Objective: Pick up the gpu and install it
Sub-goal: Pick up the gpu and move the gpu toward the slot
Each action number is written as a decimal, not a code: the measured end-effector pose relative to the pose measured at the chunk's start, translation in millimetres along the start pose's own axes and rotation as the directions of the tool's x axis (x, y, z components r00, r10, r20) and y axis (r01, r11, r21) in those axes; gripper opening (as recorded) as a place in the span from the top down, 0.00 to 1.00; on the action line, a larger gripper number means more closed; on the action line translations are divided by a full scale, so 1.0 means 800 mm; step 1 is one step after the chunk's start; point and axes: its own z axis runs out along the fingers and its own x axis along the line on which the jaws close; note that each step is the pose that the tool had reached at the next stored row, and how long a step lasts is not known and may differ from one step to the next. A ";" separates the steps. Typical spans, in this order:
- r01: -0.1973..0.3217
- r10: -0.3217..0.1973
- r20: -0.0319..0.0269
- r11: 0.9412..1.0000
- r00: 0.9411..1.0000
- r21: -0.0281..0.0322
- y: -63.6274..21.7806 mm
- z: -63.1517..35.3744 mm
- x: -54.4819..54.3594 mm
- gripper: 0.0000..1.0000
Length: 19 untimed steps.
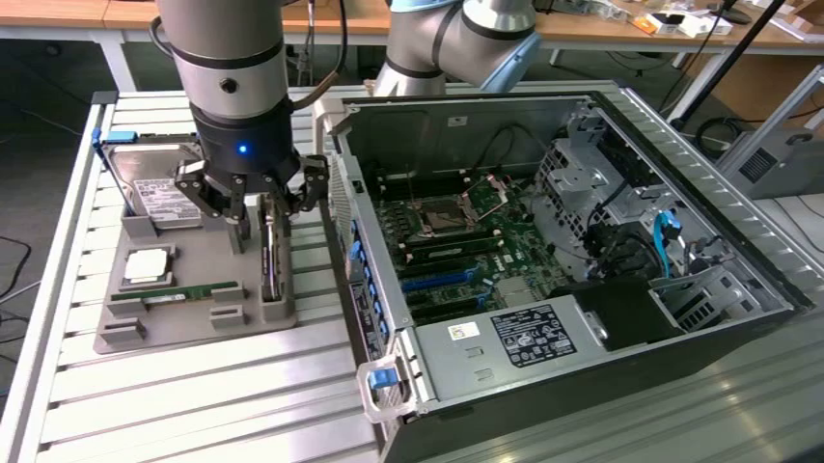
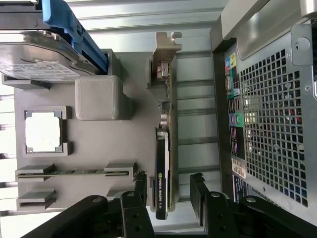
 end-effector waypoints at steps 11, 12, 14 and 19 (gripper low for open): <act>0.000 0.000 0.000 1.000 1.000 0.000 0.000 0.003 0.000 0.52; 0.000 0.000 0.000 1.000 1.000 0.000 0.000 0.004 0.000 0.52; 0.000 0.000 0.000 1.000 1.000 0.000 0.000 0.004 0.000 0.52; 0.000 0.000 0.000 1.000 1.000 0.000 -0.001 0.005 0.000 0.52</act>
